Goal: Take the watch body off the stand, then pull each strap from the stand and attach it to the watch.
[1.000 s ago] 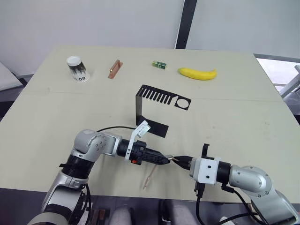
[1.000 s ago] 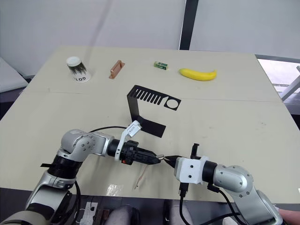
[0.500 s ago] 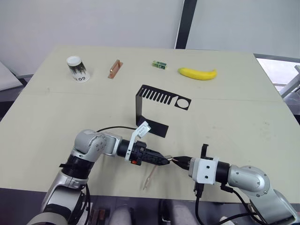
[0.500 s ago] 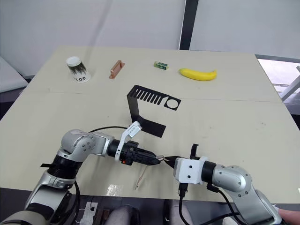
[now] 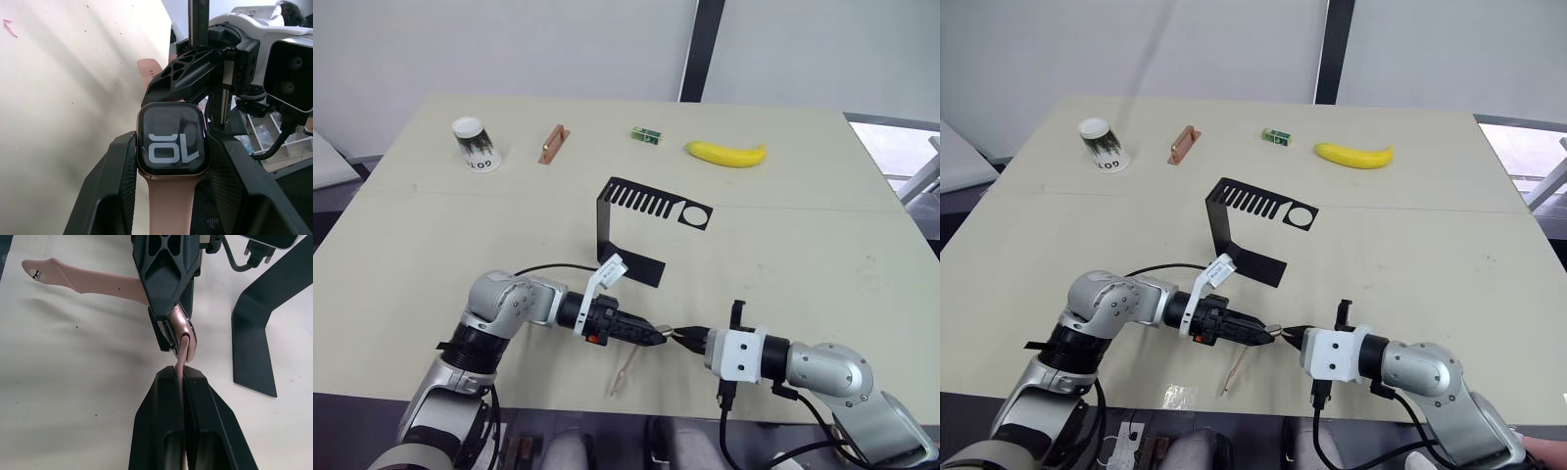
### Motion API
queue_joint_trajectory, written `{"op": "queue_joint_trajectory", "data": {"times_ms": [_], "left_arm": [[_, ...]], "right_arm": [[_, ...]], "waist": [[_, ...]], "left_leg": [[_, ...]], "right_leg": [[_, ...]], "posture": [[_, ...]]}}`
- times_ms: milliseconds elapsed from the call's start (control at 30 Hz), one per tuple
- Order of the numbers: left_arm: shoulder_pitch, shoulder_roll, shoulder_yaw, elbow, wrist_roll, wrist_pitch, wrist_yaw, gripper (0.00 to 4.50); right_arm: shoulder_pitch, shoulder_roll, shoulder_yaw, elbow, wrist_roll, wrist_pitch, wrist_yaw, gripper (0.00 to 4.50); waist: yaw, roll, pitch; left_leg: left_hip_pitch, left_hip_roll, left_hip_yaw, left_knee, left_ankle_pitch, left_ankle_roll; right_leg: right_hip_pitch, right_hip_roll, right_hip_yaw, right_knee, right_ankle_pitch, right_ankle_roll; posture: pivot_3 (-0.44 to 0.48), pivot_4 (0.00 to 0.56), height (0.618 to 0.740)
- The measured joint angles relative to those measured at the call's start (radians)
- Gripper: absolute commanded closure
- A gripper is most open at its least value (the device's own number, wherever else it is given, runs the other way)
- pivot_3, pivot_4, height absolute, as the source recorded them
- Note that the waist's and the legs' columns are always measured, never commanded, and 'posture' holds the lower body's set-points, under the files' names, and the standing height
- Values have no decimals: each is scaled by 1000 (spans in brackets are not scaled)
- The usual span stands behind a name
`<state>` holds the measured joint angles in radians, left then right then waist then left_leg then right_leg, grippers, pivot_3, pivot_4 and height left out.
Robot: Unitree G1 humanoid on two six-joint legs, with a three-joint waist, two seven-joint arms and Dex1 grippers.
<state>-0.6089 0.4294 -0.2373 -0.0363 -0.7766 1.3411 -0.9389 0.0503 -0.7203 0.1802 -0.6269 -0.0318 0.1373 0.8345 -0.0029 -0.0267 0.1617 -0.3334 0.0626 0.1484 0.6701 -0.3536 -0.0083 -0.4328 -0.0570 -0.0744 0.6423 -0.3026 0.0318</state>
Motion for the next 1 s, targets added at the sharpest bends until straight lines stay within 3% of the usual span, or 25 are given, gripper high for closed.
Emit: {"op": "queue_joint_trajectory", "data": {"times_ms": [533, 633, 767, 867, 1000], "left_arm": [[0, 1, -2, -11, 2, -16, 0, 2902], [-1, 8, -16, -33, 3, -37, -23, 2902], [30, 45, -67, -44, 53, -178, -80, 2902], [69, 85, -65, -42, 142, -420, -148, 2902], [146, 114, -40, -11, 323, -969, -283, 2902]], "right_arm": [[-24, 0, -5, -22, 24, 81, 13, 4500], [-1, 0, -36, -55, 59, 101, 13, 3535], [101, -49, -121, -134, 141, 44, 50, 1514], [214, -72, -232, -118, 184, -36, 87, 11], [369, -56, -413, -58, 274, -183, 139, 11]], "waist": [[0, 0, 0], [1, 0, 0], [1, -1, 1], [1, -1, 2], [3, 0, 2]], "left_leg": [[0, 0, 0, 0, 0, 0], [-1, 0, 0, 0, 0, 0], [0, 0, 0, -1, 0, 0], [0, 0, 0, -1, 0, 0], [0, 0, 0, -2, 0, 0]], "right_leg": [[0, 0, 0, 0, 0, 0], [-1, 0, 0, 0, 0, 0], [0, 0, 0, -1, 0, 0], [0, 0, 0, -1, 0, 0], [1, 0, -1, -4, 0, 0]], "posture": [[0, 150, 740], [0, 150, 740], [0, 150, 740], [0, 150, 740], [0, 150, 740]]}}
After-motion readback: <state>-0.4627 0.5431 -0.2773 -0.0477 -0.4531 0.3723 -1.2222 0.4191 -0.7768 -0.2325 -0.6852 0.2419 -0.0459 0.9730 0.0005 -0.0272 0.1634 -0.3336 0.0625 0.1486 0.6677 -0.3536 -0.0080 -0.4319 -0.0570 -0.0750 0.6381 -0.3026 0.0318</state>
